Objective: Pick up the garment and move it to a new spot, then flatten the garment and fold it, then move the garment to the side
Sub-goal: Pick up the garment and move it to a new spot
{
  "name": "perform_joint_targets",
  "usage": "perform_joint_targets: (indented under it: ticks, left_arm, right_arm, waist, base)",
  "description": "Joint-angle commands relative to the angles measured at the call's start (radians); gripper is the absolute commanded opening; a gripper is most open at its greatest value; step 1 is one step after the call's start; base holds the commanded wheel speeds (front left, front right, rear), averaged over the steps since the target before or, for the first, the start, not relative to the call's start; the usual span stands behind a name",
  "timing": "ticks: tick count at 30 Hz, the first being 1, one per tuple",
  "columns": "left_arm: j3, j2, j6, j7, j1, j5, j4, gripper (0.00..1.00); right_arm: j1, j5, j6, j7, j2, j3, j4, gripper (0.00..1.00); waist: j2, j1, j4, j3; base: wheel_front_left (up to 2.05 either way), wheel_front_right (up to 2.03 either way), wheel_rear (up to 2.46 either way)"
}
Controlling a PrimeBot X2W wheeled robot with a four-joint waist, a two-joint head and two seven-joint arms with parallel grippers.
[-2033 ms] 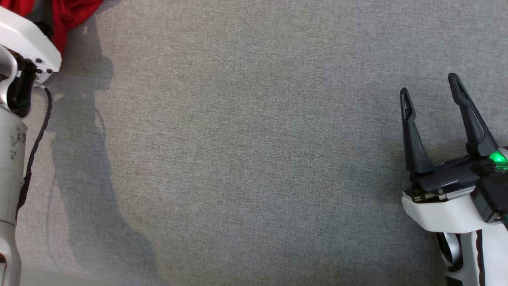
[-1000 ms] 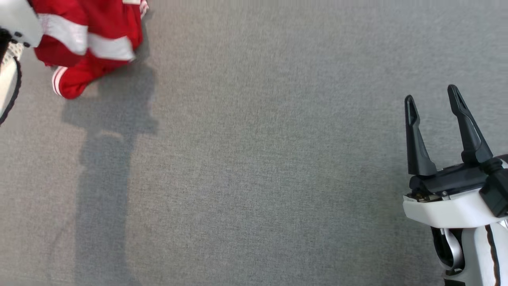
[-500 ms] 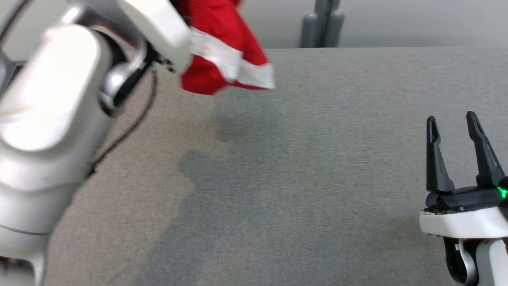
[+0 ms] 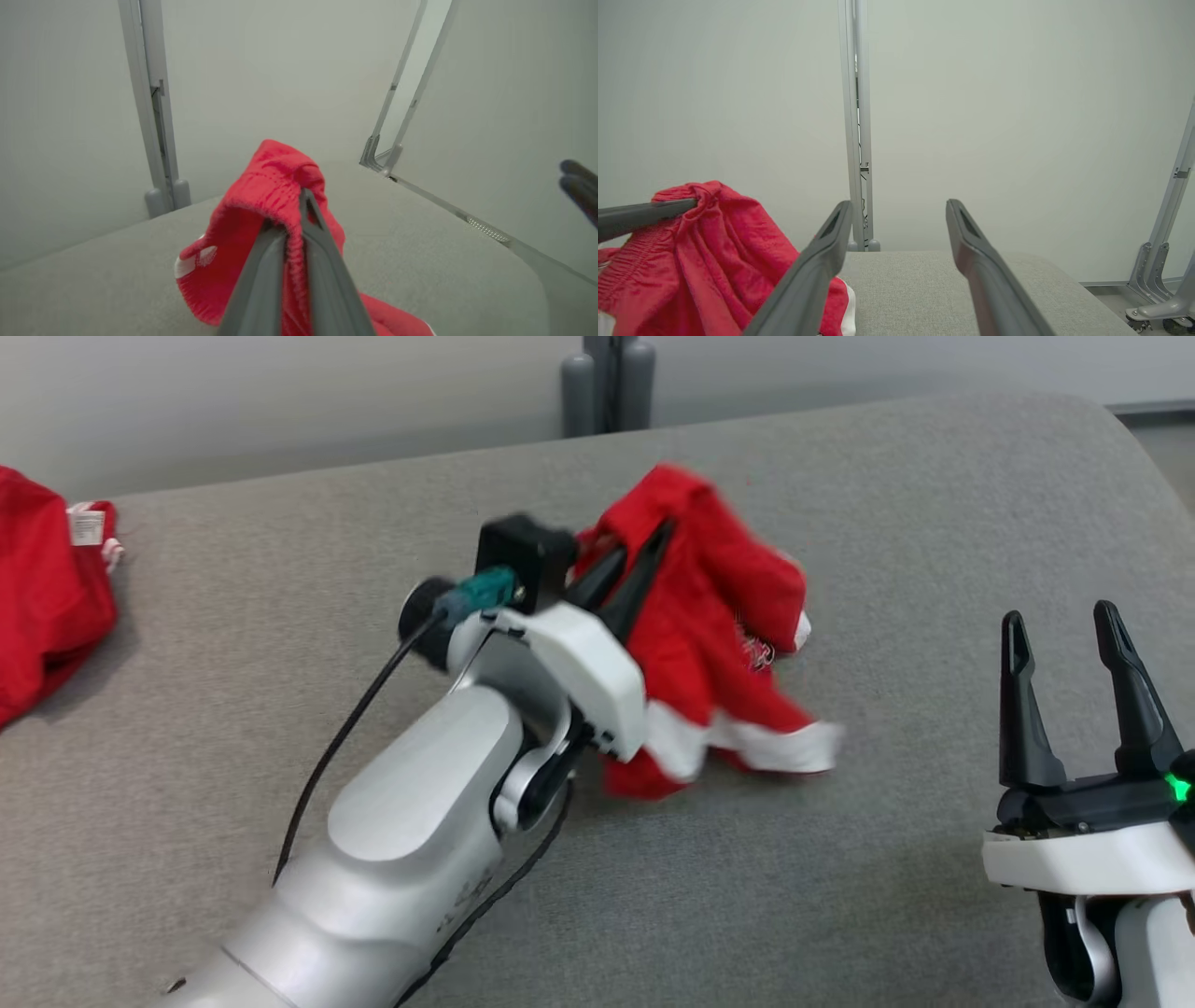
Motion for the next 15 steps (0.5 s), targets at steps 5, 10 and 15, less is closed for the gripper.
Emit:
perform_joint_targets:
  ticks: [5,10,15]
  left_arm:
    - [0.011,0.001,-0.006,-0.083,0.03,-0.008,0.201,0.0]
    - [0.052,0.009,-0.021,-0.163,0.001,-0.025,0.379,0.0]
    - [0.082,0.018,-0.054,-0.197,-0.026,-0.038,0.489,0.49]
  right_arm:
    - [-0.021,0.012,0.0,0.0,-0.004,0.005,-0.004,1.0]
    - [-0.033,0.012,0.0,0.0,-0.004,0.003,0.0,1.0]
    - [-0.035,-0.002,0.0,0.0,-0.004,0.0,0.004,1.0]
  waist:
    - [-0.0001,0.0,-0.05,0.063]
    - [-0.0001,0.0,-0.053,0.084]
    - [-0.0001,0.0,-0.033,0.082]
  base:
    - [0.0,0.0,0.0]
    - [0.0,0.0,0.0]
    - [0.0,0.0,0.0]
